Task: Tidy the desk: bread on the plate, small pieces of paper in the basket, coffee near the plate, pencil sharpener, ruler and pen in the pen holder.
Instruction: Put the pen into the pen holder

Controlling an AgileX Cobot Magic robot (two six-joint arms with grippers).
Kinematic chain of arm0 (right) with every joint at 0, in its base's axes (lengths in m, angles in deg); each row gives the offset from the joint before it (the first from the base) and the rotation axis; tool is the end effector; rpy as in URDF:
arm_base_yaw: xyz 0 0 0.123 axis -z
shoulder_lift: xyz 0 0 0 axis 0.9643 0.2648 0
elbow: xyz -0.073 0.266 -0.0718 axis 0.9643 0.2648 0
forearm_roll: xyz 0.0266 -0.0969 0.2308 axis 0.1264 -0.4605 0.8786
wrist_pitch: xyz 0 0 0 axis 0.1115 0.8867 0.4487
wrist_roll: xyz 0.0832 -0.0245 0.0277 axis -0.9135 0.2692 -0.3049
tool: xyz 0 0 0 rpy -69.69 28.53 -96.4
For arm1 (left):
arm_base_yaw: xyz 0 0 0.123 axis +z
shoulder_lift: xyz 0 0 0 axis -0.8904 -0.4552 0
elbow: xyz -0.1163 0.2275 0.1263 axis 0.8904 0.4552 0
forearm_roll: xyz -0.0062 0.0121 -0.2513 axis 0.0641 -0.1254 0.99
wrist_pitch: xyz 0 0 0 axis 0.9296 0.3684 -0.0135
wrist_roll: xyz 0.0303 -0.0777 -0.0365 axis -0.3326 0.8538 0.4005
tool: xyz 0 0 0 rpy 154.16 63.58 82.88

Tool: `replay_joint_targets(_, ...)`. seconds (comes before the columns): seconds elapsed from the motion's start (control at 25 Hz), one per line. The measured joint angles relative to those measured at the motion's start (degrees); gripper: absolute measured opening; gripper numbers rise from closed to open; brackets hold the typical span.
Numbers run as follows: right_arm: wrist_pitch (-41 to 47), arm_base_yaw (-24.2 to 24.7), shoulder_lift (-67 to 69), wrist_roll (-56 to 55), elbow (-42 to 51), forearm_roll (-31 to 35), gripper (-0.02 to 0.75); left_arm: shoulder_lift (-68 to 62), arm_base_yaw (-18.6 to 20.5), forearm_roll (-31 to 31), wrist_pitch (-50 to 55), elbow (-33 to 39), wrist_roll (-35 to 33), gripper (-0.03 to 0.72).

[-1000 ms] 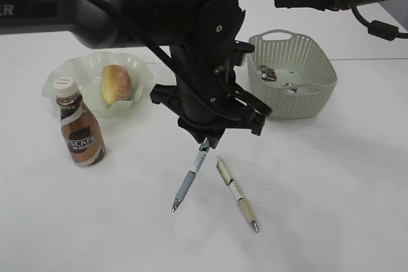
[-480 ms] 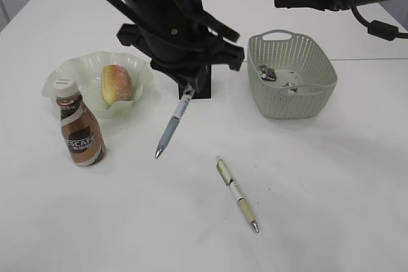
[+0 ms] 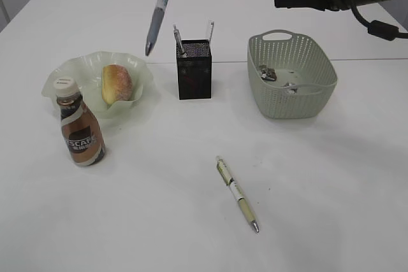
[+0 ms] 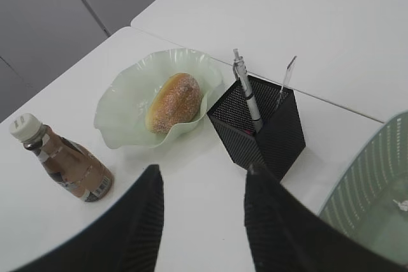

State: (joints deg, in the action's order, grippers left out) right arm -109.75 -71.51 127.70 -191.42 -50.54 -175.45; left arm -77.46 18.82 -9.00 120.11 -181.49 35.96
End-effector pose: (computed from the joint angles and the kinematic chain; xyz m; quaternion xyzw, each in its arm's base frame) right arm 0.4134 0.0449 0.3048 -0.2397 0.7923 0.3050 0.4710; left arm 0.2876 -0.2560 0.3914 0.2060 0.8751 -0.1331 0.4172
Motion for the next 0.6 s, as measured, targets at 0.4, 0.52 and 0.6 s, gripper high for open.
replay_joint_targets(0.4,0.00,0.00,0.00,0.00,0.00,0.00,0.316,0.92,4.14,-6.58,-16.11,0.00,-0.68,0.097)
replay_joint_targets(0.52,0.00,0.00,0.00,0.00,0.00,0.00,0.315,0.92,6.22,-6.68,-20.02,0.00,-0.68,0.097)
replay_joint_targets(0.6,0.00,0.00,0.00,0.00,0.00,0.00,0.315,0.62,7.35,-6.68,-22.10,0.00,-0.68,0.097)
